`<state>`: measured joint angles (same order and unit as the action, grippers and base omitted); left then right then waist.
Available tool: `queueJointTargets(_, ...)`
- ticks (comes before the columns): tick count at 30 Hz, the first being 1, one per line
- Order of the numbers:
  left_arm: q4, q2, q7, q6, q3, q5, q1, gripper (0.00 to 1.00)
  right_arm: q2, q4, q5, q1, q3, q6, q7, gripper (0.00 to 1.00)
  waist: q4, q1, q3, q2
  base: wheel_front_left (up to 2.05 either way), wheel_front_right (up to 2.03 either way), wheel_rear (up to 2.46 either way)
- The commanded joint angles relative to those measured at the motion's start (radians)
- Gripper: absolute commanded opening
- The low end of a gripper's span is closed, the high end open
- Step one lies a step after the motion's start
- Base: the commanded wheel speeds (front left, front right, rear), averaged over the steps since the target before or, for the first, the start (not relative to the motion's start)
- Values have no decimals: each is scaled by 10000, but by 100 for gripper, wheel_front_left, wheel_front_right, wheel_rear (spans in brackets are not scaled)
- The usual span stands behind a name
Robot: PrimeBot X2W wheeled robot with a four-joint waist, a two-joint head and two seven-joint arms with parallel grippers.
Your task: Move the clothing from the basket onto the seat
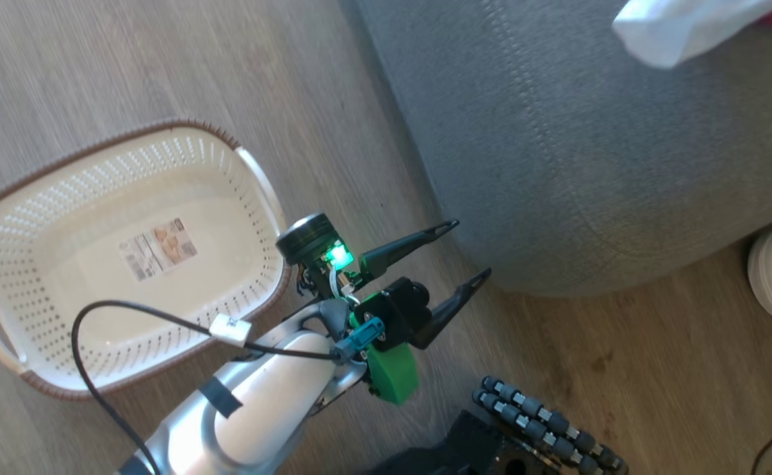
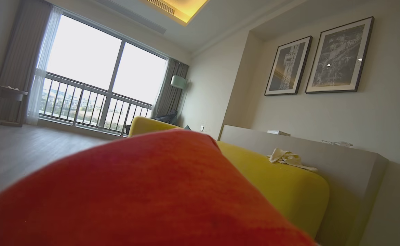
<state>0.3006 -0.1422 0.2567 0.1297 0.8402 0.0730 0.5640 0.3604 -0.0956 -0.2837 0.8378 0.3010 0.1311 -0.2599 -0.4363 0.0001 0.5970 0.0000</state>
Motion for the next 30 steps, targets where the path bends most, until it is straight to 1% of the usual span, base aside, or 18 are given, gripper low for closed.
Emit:
queueJointTargets(1,-345,-30,51,9,-193,-136,276,100,406,-22,-1,515,89,-4,-19,0,147,-1,367,0,0,0,0)
queueJointTargets(4,-361,-72,51,9,-167,-173,330,100,466,-498,-27,864,113,-4,-19,0,195,-1,518,0,0,0,0)
queueJointTargets(7,-313,-145,51,9,-177,-189,398,100,606,-1497,-178,1428,137,-4,-19,0,261,-1,740,0,0,0,0)
queueJointTargets(13,-241,-113,51,9,-81,-185,500,100,1279,-4449,396,2089,121,-4,-19,0,590,-1,1043,0,0,0,0)
queueJointTargets(16,-177,-41,51,-4,-158,-149,453,100,1340,-6087,354,2491,-35,-4,-19,0,768,-1,1172,0,0,0,0)
queueJointTargets(21,-60,48,51,-13,-150,-238,531,100,1567,-8116,437,3274,-284,-4,-19,0,1121,-1,1410,0,0,0,0)
queueJointTargets(23,-52,92,51,-29,-179,-255,551,100,1574,-8985,556,3535,-546,-4,16,0,1244,-1,1464,0,0,0,0)
queueJointTargets(26,-51,138,51,-40,-204,-277,548,100,1609,-10114,690,3926,-1209,-4,511,0,1382,-1,1514,0,0,0,0)
queueJointTargets(30,-48,208,51,-57,-232,-298,516,100,1660,-10997,543,4354,-1925,-4,1335,0,1494,-1,1524,0,0,0,0)
